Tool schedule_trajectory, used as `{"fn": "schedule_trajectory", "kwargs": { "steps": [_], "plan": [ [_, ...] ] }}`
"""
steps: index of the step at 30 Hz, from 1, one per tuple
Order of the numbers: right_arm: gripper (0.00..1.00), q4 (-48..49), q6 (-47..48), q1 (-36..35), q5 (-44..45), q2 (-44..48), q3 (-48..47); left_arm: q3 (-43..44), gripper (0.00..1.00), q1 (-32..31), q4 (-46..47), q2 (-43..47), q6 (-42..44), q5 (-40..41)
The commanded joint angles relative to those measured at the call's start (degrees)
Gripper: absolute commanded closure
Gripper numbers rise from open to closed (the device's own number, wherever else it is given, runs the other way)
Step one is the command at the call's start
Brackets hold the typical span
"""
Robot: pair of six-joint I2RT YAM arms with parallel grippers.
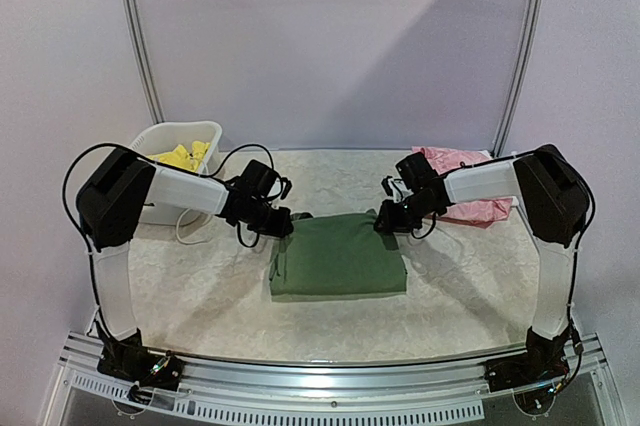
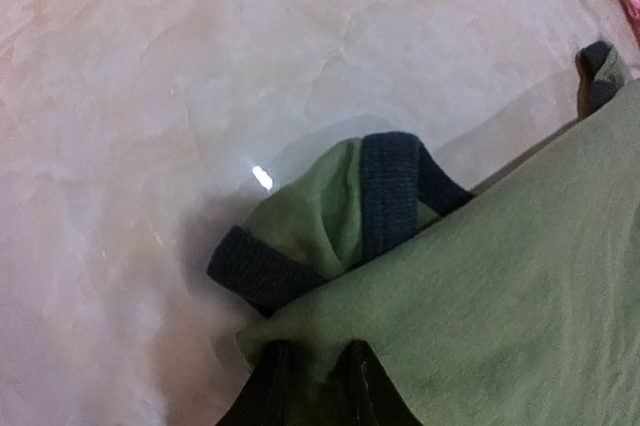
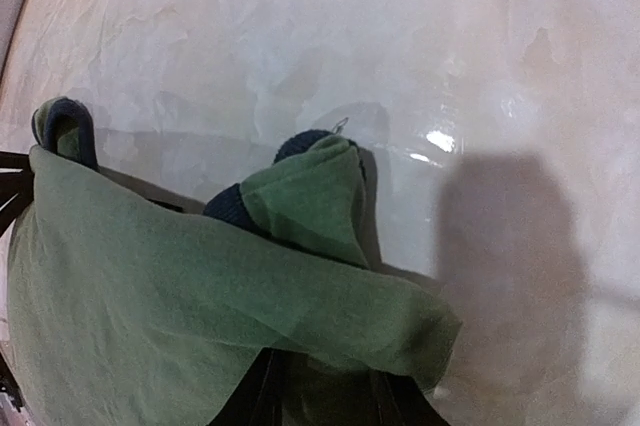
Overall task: Fold and stack the mixed laundry pile
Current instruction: Smooth out the square-folded tank top at the center of the board.
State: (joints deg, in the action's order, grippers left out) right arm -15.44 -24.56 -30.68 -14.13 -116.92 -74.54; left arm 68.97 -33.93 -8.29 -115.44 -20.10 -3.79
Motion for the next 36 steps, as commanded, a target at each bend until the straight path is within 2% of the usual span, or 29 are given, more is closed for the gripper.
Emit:
{"fn": "schedule_trajectory", "kwargs": {
  "steps": [1, 13, 25, 36],
  "plan": [
    [0.68, -1.0, 2.3, 0.2, -4.8, -2.7, -3.1, 2.1, 0.8, 2.1, 1.8, -4.4, 0.6, -2.5],
    [0.68, -3.1, 4.5, -0.2, -7.1, 3.7, -5.1, 4.6, 0.8, 2.5, -1.2, -4.6, 1.9, -1.8],
    [0.7, -2.5, 5.0, 2.0, -6.9, -4.5, -9.2, 4.5, 0.8, 2.5, -1.9, -4.1, 2.2, -1.2],
    [0.7, -2.2, 4.7, 4.2, -5.8, -8.7, -7.3, 3.7, 0.81, 2.5, -2.4, -3.4, 2.5, -0.3]
  ]
}}
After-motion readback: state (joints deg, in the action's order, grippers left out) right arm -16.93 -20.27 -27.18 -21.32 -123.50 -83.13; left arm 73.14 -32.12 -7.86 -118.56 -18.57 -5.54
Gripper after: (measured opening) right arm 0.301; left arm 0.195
